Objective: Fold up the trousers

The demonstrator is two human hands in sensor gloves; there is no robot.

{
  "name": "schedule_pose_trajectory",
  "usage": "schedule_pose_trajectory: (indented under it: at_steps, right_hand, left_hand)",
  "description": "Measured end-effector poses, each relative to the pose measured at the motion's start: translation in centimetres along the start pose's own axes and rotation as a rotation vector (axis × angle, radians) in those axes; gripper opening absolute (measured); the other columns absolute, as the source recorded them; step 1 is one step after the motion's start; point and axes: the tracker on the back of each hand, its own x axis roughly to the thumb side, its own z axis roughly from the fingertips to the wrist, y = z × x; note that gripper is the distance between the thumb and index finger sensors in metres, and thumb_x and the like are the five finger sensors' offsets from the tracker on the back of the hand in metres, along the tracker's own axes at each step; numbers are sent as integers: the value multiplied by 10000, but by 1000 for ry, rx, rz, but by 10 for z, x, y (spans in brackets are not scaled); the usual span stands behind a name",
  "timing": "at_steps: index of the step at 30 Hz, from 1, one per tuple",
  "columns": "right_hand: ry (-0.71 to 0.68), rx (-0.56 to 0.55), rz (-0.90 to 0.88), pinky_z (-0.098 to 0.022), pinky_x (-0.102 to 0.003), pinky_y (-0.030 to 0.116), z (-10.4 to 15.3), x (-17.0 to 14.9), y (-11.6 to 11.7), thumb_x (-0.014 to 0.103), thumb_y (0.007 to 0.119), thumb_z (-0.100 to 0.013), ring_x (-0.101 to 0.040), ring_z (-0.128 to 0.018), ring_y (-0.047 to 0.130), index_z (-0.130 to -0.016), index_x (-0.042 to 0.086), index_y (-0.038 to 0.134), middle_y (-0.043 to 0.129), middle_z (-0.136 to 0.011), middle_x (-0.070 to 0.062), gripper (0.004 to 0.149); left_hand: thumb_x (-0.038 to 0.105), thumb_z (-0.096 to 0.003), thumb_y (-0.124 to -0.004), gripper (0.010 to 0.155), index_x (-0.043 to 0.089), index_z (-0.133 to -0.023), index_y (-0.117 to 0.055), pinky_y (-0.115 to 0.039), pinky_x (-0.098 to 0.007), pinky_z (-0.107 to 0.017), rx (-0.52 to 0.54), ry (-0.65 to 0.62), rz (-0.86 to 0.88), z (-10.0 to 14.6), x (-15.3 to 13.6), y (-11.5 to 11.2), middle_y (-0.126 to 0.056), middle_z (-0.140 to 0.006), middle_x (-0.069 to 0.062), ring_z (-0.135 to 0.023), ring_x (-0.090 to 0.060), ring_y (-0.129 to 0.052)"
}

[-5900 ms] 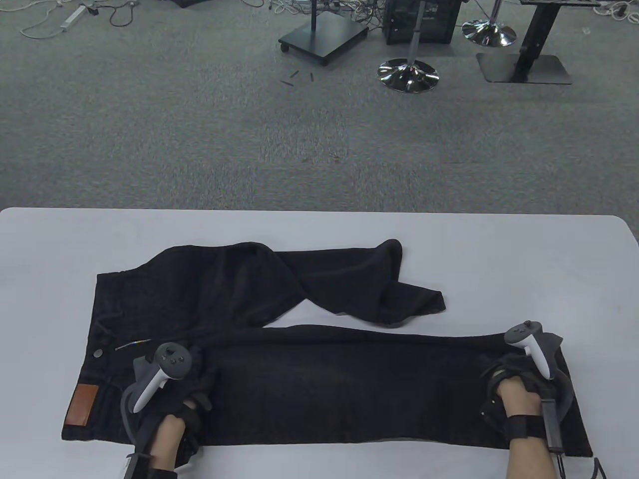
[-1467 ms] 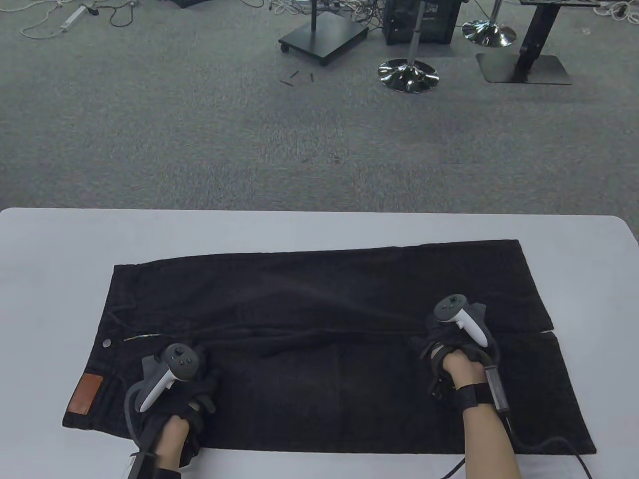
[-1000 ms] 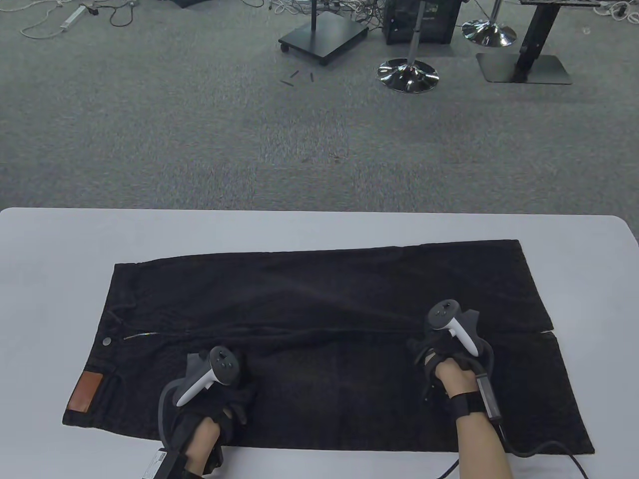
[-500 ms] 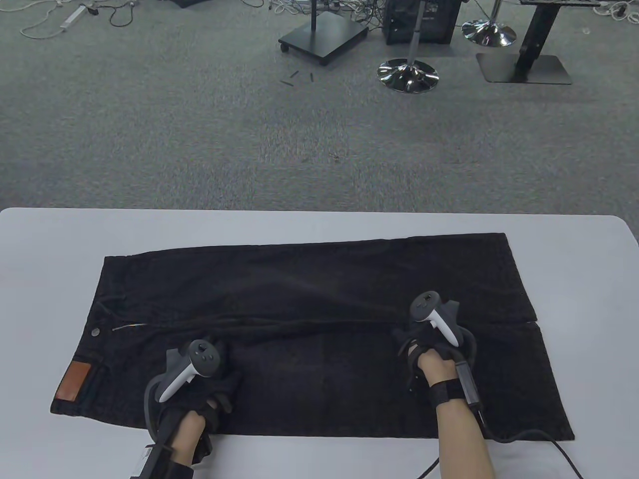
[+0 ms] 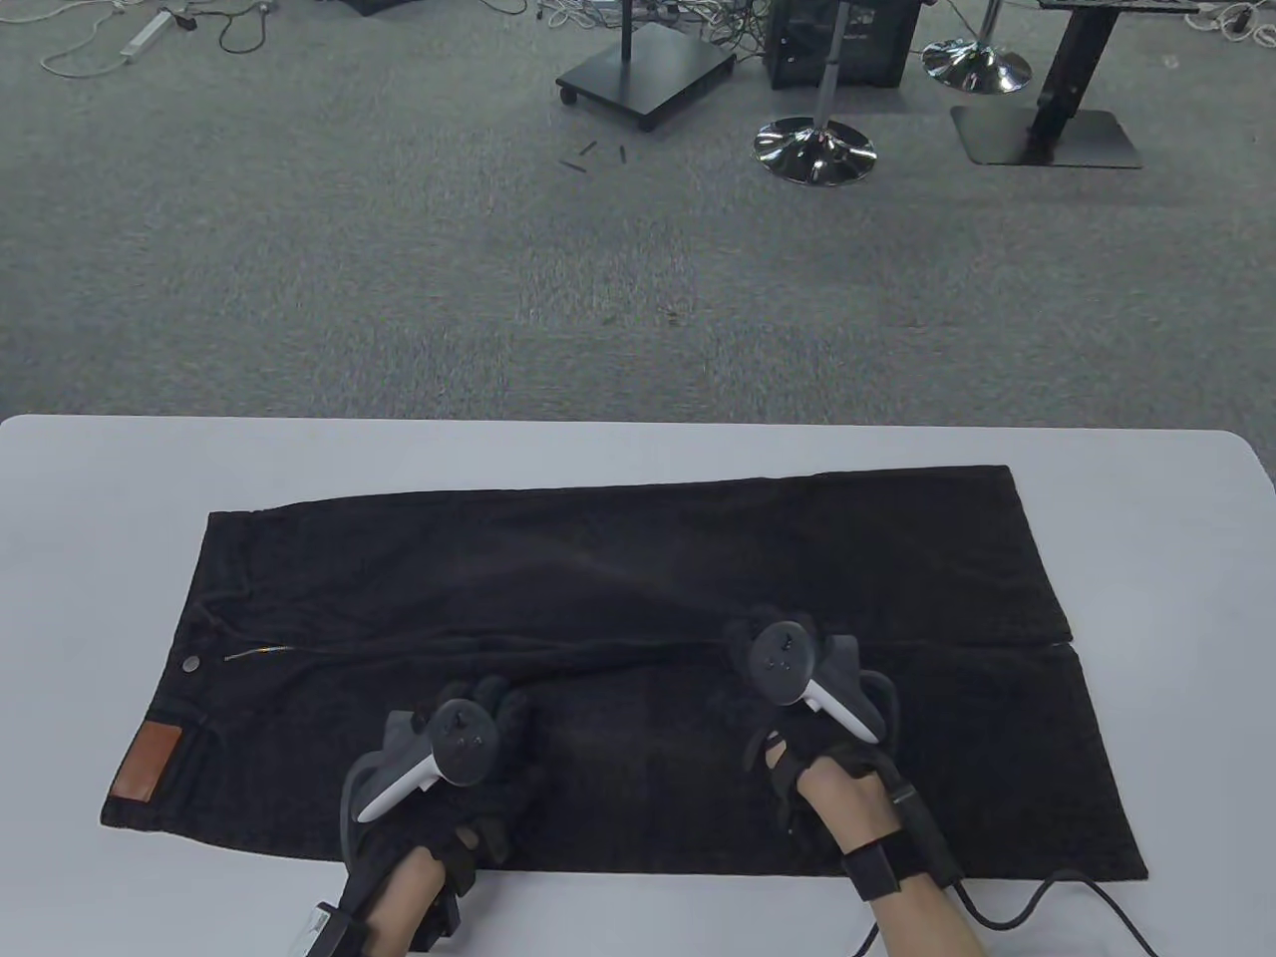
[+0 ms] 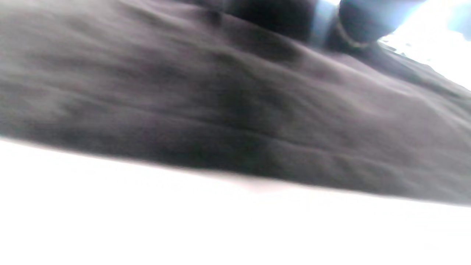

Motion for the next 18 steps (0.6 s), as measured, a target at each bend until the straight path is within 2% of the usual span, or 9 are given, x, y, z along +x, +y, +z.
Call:
schedule_pose_trajectory:
  at_steps: [3,7,9,12,14,18]
  right_hand:
    - [-77,117,41,-759,-642,319,19,26,19,631,693,-459,-321,-1107,203,-1051,419,316,241,-1175,57,732]
    - [-145,224,153,-761,-640,311,32,44,42,644,698,-457,-320,-1107,189,-1055,419,291,214,-1176,62,757]
    - [-144,275,183,-762,-638,306,33,46,52,657,695,-456,-322,-1104,170,-1057,415,279,186,-1174,60,770]
    - [-125,327,125,-760,-639,297,27,40,65,654,705,-450,-322,-1098,164,-1056,406,284,166,-1167,58,778]
    - [-121,348,122,-764,-625,251,26,38,66,653,701,-454,-293,-1088,84,-1050,420,247,98,-1154,89,785]
    - [-105,359,162,-760,-635,299,23,44,59,651,705,-455,-307,-1099,159,-1057,402,299,159,-1163,73,768]
  left_hand:
    - [664,-554,-640,810,431,-1154,-148,-142,-638,-808,-60,-73,-29,0,22,-11,-42,-1202,190,-1174,-227,11]
    - [670,-550,-672,839,427,-1155,-143,-136,-639,-805,-132,-115,-89,-1,40,-24,-38,-1200,187,-1171,-229,15]
    - [675,-547,-685,854,431,-1154,-137,-127,-638,-805,-176,-125,-93,-3,44,-30,-31,-1199,189,-1170,-228,24]
    - [674,-546,-695,860,426,-1156,-142,-129,-638,-805,-216,-116,-93,-6,43,-36,-36,-1199,185,-1170,-229,19]
    - [674,-546,-694,859,424,-1157,-143,-107,-624,-803,-232,-104,-105,-7,41,-38,-30,-1197,187,-1166,-221,30]
    - [672,-546,-695,853,420,-1161,-159,-121,-630,-806,-227,-101,-112,-8,44,-37,-46,-1202,181,-1172,-229,13]
